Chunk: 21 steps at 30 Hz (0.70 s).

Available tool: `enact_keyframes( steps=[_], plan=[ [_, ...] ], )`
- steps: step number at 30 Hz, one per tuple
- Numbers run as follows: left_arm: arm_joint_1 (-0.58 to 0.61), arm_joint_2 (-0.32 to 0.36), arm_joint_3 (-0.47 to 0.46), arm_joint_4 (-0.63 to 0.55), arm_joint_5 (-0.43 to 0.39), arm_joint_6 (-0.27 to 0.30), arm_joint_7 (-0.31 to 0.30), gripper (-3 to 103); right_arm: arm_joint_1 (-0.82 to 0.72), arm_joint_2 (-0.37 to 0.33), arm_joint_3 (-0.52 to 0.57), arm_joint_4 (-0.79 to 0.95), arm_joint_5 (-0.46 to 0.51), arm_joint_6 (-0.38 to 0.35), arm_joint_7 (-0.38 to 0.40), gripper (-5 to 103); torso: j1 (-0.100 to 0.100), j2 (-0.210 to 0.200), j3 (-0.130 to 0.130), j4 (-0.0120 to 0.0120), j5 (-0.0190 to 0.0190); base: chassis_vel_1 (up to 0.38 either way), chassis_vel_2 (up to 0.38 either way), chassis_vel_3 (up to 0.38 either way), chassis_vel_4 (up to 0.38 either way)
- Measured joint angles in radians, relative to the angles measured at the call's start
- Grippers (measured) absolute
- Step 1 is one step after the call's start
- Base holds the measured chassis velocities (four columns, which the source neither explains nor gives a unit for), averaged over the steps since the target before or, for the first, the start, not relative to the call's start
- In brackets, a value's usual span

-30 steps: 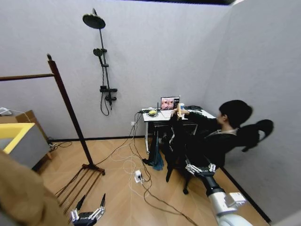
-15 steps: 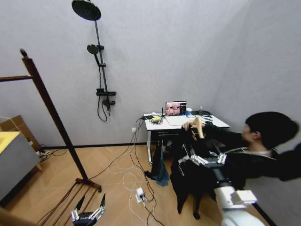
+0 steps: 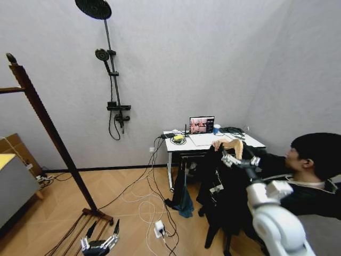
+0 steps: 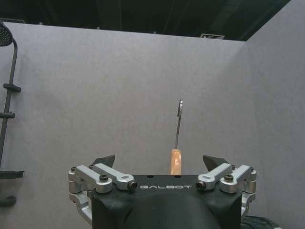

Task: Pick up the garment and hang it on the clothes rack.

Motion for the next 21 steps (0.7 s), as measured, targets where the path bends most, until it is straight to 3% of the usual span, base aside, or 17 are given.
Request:
enact_keyframes(
  steps=[8,10,12,13,15,17,20,21],
  plan=[
    [0.0,0.0,0.0,0.0,0.0,0.0,0.0,100,0.048,-0.023,0.01,-0.064,0.006,-0.001,-0.018,100,0.001,0.0,0.0,-0.0001,0.0001,0.0,0.0,0.0,0.0],
    [0.0,0.0,0.0,0.0,0.0,0.0,0.0,100,0.06,-0.027,0.01,-0.079,0.006,-0.001,-0.023,95,0.001,0.0,0.0,0.0,0.0001,0.0,0.0,0.0,0.0],
    [0.0,0.0,0.0,0.0,0.0,0.0,0.0,100,0.08,-0.035,0.008,-0.112,0.008,-0.001,-0.028,79,0.001,0.0,0.0,-0.0001,0.0,0.0,0.0,0.0,0.0],
    [0.0,0.0,0.0,0.0,0.0,0.0,0.0,100,0.08,-0.035,0.008,-0.112,0.008,-0.001,-0.028,79,0.001,0.0,0.0,-0.0001,0.0,0.0,0.0,0.0,0.0],
    [0.0,0.0,0.0,0.0,0.0,0.0,0.0,100,0.081,-0.031,0.003,-0.127,0.012,0.002,-0.03,68,0.001,0.0,0.0,-0.0002,0.0001,0.0,0.0,0.0,0.0],
    [0.0,0.0,0.0,0.0,0.0,0.0,0.0,100,0.08,-0.027,0.003,-0.13,0.012,0.003,-0.03,68,0.001,0.0,0.0,-0.0002,0.0,0.0,0.0,0.0,0.0],
    [0.0,0.0,0.0,0.0,0.0,0.0,0.0,100,0.073,-0.012,0.002,-0.145,0.013,0.014,-0.031,51,0.001,0.0,0.0,-0.0002,0.0001,0.0,0.0,0.0,0.0],
    [0.0,0.0,0.0,0.0,0.0,0.0,0.0,100,0.072,-0.01,0.002,-0.148,0.013,0.019,-0.031,51,0.001,0.0,0.0,-0.0001,0.0001,0.0,0.0,0.0,0.0]
  ],
)
